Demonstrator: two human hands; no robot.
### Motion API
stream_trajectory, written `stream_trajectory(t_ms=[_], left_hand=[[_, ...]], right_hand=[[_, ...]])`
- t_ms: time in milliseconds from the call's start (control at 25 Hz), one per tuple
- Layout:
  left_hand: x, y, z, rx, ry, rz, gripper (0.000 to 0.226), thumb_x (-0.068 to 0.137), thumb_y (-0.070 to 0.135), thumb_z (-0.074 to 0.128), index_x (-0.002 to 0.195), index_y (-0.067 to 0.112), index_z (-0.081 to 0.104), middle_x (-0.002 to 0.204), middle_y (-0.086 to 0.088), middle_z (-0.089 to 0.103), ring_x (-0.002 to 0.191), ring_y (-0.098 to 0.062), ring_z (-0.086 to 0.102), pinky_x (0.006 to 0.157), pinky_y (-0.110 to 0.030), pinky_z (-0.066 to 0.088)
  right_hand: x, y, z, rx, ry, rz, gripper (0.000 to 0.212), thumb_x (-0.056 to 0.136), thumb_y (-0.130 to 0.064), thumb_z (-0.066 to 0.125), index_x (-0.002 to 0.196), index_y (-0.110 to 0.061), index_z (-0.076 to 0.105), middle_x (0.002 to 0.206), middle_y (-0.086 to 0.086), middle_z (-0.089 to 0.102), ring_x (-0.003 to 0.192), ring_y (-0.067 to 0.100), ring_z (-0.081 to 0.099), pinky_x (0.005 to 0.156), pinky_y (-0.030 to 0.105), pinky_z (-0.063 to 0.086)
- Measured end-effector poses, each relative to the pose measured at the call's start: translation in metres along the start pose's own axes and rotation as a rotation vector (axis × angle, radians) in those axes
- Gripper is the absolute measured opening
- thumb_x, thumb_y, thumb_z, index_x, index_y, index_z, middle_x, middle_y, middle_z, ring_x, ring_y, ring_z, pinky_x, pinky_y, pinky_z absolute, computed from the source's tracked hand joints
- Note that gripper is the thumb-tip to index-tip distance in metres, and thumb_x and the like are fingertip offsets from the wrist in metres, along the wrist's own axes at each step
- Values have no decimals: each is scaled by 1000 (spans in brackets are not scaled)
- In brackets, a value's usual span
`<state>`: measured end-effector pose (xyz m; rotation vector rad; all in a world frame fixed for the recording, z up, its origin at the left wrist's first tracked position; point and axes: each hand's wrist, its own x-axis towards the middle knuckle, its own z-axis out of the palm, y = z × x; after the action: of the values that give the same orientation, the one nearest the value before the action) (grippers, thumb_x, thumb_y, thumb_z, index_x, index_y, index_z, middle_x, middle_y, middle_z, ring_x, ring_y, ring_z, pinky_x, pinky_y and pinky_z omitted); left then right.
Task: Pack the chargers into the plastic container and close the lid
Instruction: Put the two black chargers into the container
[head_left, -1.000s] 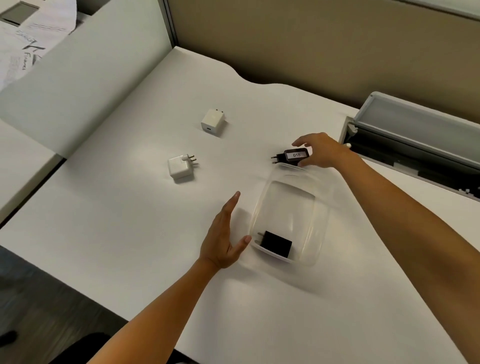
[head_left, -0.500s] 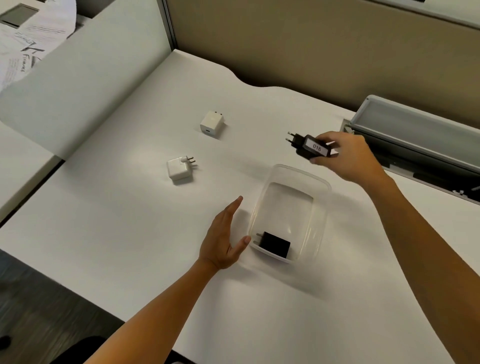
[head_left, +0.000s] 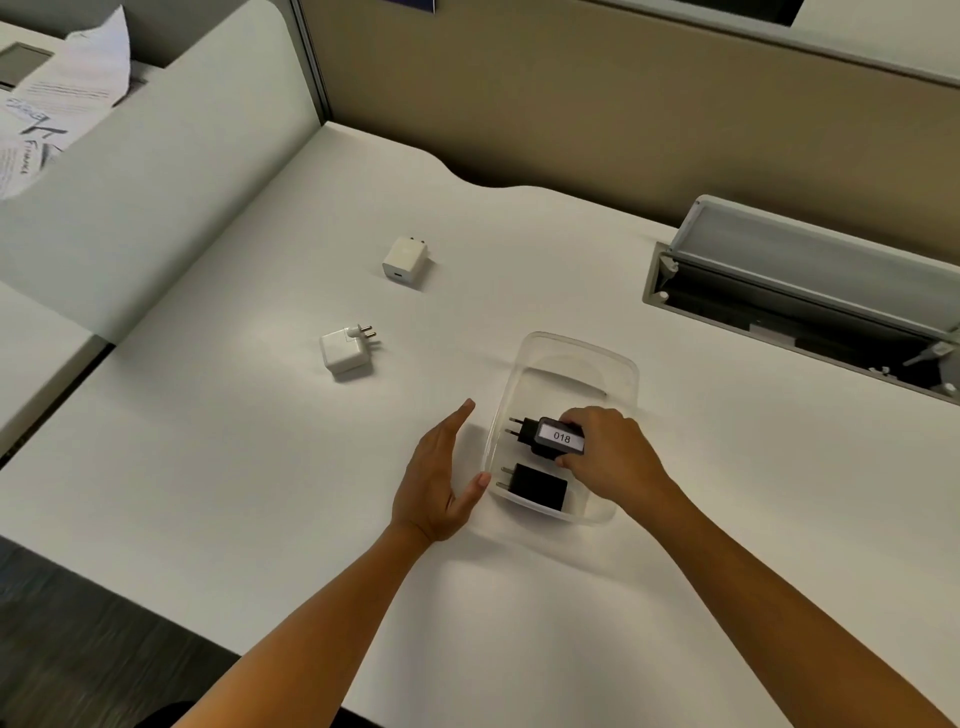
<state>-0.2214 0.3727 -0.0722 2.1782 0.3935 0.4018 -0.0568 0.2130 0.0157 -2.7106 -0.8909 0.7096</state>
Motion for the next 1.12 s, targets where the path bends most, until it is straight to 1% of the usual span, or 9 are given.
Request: stream_trajectory(t_ms=[240,440,560,680,760,840,920,1000,1120], left_hand=[[-2,-2,-2,38,9,25,81,92,66,35,153,14,30,158,1,37,143,-15,38,115,-45,38],[-1,-1,6,29,0,41,74,92,54,42,153,14,31,157,0,39,143,-14,38,114,-50,37],[0,0,10,28,-2,47,72,92,52,44,152,14,33,157,1,39,143,-13,38,114,-49,37],[4,4,12,-29,37,15,69,96,55,39,150,14,37,156,2,40,144,-13,37,115,-46,37],[10,1,2,-4,146,-23,62,97,50,43,147,13,42,152,1,45,142,-15,39,114,-48,36],[32,-14,-25,144,308,-116,59,93,36,60,144,9,45,148,-6,49,140,-23,42,113,-52,36],[63,-37,-66,312,393,-282,69,86,23,68,146,3,40,152,-14,44,142,-33,38,117,-53,30],[83,-60,-105,370,349,-413,75,86,19,67,150,1,32,157,-19,34,148,-37,27,121,-48,22],[81,-79,-121,195,217,-444,72,87,10,66,149,0,31,148,-21,39,141,-36,36,113,-36,32]], right_hand=[[-3,-5,10,6,-80,-28,40,82,-21,74,120,-18,64,115,6,66,100,24,63,73,28,46],[-4,1,7,-8,-116,14,34,90,-20,65,124,-19,63,120,8,66,103,26,63,77,30,50],[-6,4,1,-12,-91,21,32,93,-27,60,124,-22,63,122,5,67,103,25,64,75,30,48],[-8,10,-8,25,9,31,38,92,-34,61,128,-25,60,127,-4,65,112,22,62,87,33,49],[-10,15,-11,118,136,7,33,91,-34,62,124,-28,61,119,-9,67,108,17,63,89,33,52],[-9,17,-13,257,288,-48,26,91,-29,63,117,-28,63,109,-11,68,101,13,64,87,34,55],[-6,18,-14,385,412,-96,23,91,-24,63,114,-27,65,104,-12,68,96,11,65,85,30,56],[-7,20,-10,488,519,-127,20,93,-21,61,112,-25,66,102,-12,69,94,9,66,82,24,55],[-16,29,2,554,641,-140,17,94,-17,60,109,-22,66,100,-10,69,93,4,65,79,17,53]])
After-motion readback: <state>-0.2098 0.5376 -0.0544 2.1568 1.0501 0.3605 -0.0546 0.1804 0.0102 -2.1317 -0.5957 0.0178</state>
